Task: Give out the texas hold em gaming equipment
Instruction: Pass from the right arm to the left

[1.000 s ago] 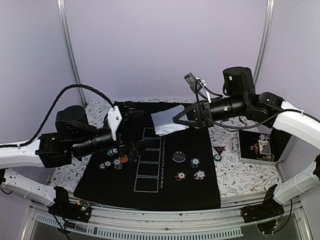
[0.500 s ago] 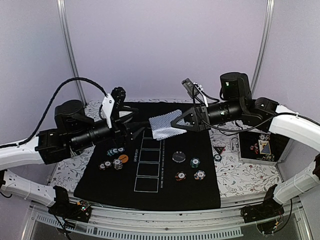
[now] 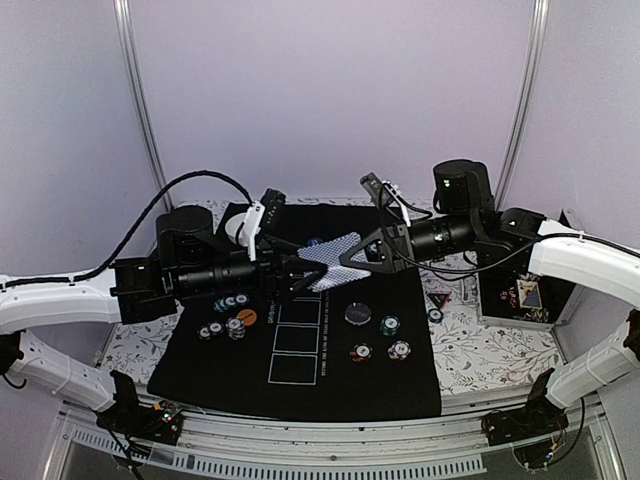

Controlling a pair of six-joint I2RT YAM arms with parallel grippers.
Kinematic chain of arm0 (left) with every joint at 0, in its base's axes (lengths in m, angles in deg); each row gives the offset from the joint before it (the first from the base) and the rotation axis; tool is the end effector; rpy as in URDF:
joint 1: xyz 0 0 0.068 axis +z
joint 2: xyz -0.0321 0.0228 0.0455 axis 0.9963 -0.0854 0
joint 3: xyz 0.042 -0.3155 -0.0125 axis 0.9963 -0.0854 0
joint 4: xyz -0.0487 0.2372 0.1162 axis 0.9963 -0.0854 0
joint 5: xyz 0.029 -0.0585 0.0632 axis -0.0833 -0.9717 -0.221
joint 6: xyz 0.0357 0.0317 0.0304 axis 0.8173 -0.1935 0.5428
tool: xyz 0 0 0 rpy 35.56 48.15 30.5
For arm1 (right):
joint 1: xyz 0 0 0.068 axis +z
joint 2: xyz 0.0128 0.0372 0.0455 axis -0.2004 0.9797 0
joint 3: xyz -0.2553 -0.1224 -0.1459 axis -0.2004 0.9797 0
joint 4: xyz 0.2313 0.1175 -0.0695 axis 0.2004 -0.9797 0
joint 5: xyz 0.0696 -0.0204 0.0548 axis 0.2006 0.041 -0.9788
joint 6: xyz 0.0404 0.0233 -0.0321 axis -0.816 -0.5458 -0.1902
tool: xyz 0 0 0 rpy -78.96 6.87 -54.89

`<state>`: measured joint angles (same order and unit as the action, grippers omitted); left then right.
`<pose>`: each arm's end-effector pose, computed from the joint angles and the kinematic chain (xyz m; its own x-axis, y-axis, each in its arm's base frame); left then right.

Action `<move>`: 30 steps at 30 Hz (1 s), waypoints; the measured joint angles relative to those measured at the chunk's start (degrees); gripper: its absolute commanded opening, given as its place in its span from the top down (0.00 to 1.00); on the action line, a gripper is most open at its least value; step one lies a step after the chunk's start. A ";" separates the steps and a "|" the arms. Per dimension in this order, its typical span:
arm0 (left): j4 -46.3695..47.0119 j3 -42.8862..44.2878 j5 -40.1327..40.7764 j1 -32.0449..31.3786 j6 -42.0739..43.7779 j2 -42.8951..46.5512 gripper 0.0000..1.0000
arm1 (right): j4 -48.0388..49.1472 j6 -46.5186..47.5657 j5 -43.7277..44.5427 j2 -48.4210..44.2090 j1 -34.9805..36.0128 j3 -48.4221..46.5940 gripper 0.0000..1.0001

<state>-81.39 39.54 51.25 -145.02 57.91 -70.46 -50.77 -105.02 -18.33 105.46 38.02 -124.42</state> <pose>0.1349 -0.2396 0.3637 -0.3851 -0.0096 -0.9228 0.8228 0.4494 -0.3480 0.1814 0.2523 0.3971 -0.6328 -0.2176 -0.7431 -0.7739 0.1470 0.6160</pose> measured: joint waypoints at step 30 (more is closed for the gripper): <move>18.95 -5.86 -18.62 2.54 -13.44 -7.30 1.00 | 6.93 -2.82 -6.05 0.39 -1.27 6.67 0.23</move>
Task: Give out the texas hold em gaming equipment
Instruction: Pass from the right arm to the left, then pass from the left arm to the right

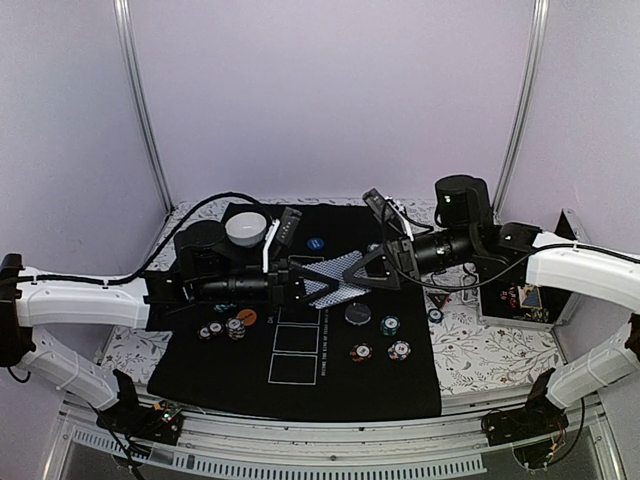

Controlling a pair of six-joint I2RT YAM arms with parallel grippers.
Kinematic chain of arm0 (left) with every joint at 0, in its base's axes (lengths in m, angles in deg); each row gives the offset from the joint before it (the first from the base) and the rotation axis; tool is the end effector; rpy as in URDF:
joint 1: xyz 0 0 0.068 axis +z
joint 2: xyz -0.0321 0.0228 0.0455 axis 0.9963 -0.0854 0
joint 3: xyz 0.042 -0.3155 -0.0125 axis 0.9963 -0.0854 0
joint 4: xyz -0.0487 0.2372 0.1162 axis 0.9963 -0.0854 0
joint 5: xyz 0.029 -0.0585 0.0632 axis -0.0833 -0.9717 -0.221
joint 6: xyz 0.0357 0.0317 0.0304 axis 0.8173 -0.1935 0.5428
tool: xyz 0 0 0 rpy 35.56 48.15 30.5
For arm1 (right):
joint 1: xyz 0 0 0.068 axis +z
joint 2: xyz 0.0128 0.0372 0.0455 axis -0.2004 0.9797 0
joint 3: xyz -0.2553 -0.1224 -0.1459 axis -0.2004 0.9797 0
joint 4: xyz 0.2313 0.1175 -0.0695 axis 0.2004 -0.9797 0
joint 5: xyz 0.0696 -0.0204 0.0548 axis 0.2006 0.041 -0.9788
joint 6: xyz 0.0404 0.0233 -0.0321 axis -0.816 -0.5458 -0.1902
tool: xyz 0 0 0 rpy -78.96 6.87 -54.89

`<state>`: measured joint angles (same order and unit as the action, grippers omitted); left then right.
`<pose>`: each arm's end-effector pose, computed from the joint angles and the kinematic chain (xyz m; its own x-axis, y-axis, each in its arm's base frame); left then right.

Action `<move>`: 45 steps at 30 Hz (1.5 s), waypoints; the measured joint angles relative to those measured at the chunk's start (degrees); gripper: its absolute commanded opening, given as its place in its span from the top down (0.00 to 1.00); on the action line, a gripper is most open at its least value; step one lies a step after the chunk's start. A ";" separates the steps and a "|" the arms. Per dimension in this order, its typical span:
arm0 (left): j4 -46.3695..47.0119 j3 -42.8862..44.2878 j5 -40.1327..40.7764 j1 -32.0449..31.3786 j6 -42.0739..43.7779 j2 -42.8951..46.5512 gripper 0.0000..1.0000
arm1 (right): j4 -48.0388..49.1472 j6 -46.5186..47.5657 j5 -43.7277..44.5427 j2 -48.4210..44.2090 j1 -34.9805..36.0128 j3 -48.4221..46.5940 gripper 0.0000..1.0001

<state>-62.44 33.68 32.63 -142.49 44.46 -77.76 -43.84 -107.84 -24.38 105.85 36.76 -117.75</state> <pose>0.1481 -0.2608 0.3293 -0.5712 -0.0407 -0.8198 0.8058 0.1624 -0.5695 0.1841 0.2497 0.3663 -0.6728 -0.2464 -0.6976 -0.7321 0.0860 0.6757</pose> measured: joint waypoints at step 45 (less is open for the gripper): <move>-12.04 13.57 -19.61 0.17 -5.05 -7.58 1.00 | 24.24 71.30 5.62 -10.51 3.58 18.88 0.09</move>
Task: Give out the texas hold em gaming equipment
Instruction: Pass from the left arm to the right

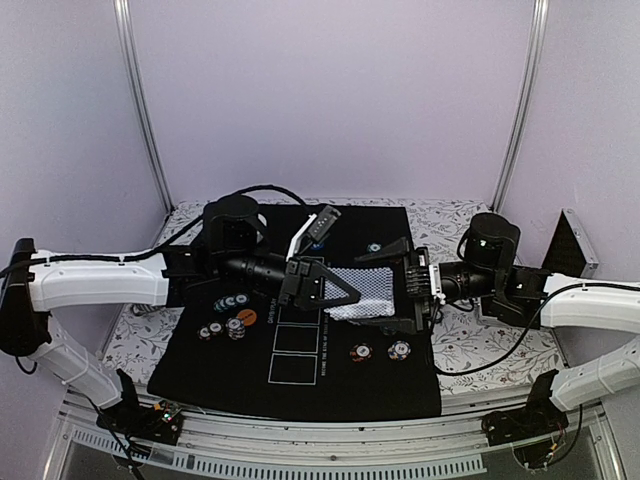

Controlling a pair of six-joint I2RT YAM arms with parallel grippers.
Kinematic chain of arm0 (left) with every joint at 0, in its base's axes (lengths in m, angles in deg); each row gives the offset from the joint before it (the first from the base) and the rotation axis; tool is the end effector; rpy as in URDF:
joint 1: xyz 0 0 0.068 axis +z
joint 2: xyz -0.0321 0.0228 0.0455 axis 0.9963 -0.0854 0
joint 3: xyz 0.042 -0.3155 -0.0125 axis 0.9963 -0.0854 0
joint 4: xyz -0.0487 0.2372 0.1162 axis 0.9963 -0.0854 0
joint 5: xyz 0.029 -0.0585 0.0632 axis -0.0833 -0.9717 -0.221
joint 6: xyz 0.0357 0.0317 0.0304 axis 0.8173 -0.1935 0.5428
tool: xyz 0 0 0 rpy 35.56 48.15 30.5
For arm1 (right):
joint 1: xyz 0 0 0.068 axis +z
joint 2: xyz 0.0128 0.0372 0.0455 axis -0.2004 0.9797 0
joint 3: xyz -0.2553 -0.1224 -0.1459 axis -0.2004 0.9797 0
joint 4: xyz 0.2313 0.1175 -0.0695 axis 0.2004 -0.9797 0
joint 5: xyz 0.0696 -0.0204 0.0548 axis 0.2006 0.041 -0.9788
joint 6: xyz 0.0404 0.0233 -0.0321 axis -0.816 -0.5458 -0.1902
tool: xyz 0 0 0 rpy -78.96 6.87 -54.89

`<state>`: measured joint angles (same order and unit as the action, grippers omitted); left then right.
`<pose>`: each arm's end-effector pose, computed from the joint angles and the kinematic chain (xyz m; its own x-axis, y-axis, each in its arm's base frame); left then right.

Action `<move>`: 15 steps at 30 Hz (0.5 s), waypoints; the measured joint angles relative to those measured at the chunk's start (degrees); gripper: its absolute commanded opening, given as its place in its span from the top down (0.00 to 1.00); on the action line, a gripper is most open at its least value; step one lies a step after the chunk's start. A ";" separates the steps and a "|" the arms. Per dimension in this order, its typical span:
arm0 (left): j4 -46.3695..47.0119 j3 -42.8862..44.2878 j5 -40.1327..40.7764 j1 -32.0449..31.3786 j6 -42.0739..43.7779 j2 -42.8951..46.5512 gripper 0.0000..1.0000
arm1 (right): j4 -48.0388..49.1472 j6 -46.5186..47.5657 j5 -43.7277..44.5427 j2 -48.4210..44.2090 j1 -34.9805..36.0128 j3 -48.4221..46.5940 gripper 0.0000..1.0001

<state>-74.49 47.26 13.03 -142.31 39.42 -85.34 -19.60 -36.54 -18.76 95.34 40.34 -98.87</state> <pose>0.1603 -0.2988 0.3530 -0.6790 0.2186 -0.7009 0.7103 -0.0458 -0.7024 0.1389 0.2189 0.3389 0.6341 -0.0157 -0.7731 -0.7720 -0.0698 -0.6317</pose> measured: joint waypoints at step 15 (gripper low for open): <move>-0.52 0.66 -0.15 0.20 -0.76 -0.68 1.00 | 2.34 -0.66 -0.13 0.59 1.05 0.02 0.33</move>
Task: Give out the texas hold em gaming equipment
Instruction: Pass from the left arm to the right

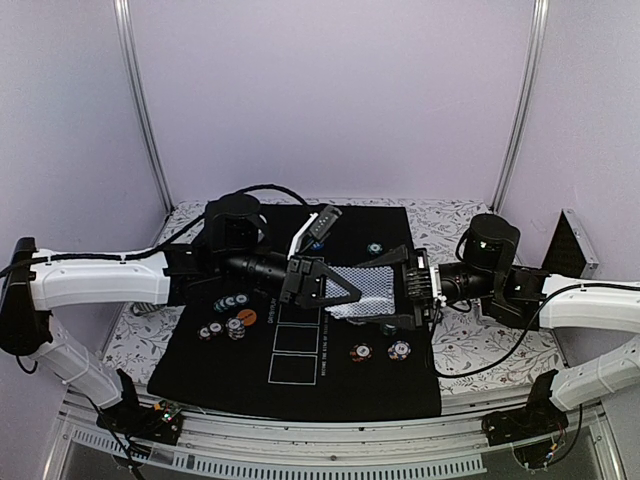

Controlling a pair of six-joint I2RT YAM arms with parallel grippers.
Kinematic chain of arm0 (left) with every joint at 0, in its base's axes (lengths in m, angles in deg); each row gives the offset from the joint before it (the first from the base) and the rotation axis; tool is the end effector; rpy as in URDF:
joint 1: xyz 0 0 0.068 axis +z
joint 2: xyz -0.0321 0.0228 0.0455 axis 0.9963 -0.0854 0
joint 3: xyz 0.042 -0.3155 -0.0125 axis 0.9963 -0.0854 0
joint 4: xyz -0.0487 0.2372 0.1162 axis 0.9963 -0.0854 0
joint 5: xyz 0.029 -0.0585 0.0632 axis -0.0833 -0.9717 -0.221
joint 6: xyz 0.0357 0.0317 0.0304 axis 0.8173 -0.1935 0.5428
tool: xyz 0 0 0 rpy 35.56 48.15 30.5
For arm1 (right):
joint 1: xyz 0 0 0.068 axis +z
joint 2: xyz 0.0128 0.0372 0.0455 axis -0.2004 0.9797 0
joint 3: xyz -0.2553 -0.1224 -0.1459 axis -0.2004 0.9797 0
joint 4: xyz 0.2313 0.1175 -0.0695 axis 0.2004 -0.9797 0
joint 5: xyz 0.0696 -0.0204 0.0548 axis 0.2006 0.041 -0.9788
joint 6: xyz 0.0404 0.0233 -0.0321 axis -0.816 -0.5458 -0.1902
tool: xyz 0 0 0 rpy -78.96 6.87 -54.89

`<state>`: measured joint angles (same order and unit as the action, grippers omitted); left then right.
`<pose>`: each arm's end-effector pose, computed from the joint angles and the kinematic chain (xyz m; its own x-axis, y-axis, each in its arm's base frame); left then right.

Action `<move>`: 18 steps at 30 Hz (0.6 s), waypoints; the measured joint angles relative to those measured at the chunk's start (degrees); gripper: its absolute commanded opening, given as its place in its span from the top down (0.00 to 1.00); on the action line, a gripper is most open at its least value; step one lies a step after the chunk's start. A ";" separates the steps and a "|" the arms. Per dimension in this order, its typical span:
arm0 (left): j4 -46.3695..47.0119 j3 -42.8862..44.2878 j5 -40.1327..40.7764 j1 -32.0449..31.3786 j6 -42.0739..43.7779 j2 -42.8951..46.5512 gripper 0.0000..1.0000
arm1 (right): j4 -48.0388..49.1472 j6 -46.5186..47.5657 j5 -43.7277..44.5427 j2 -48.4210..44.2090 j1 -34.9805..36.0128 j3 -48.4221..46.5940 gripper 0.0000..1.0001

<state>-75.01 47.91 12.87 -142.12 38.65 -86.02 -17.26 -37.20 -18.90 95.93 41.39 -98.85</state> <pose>0.1631 -0.3011 0.3523 -0.6924 0.2242 -0.6858 0.6971 -0.0369 -0.7160 0.1363 0.2234 0.3405 0.6393 0.0152 -0.7688 -0.7663 -0.0705 -0.6386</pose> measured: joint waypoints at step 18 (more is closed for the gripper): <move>-0.37 0.28 -0.39 0.68 0.52 -0.83 1.00 | -0.09 -1.84 1.73 -0.35 0.28 0.37 0.48</move>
<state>-75.38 48.20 12.48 -141.44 39.18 -86.85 -17.35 -39.04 -17.17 95.58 41.67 -98.47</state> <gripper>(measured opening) 0.109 0.627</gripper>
